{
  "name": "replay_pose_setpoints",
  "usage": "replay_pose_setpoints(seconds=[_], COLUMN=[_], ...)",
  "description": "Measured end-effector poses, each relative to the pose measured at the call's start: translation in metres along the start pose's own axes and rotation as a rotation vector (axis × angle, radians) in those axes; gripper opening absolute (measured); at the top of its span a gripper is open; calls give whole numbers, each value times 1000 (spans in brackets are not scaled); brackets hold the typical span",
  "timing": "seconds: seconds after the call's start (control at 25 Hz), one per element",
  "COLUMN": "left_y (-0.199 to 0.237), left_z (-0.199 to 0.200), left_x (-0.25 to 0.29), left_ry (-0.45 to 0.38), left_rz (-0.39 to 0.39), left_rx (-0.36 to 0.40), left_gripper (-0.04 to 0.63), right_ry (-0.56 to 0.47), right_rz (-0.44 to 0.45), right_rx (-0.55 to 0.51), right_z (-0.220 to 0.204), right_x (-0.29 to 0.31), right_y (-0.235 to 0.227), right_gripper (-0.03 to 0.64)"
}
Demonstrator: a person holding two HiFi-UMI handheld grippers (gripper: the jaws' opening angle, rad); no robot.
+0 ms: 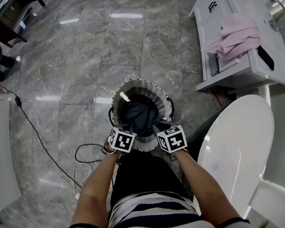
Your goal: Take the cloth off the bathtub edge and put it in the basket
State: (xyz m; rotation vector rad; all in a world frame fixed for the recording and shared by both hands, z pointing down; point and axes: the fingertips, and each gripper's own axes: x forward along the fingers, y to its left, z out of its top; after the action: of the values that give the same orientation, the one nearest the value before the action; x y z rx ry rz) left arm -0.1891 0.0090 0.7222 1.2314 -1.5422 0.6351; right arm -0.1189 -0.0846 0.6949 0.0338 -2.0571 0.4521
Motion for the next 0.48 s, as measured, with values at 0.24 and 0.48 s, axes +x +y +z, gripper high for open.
replay_pose_setpoints(seconds=[0.24, 0.48], left_y=[-23, -39], left_z=[9, 17], left_x=[-14, -39], left_ry=[-86, -185], left_rz=[-53, -72], left_rx=[-76, -139], left_gripper=[20, 20], right_ry=[-26, -72], right_rz=[-16, -28], right_rx=[-1, 11], right_z=[1, 2], right_x=[-12, -29], right_y=[3, 6], right_gripper=[40, 34])
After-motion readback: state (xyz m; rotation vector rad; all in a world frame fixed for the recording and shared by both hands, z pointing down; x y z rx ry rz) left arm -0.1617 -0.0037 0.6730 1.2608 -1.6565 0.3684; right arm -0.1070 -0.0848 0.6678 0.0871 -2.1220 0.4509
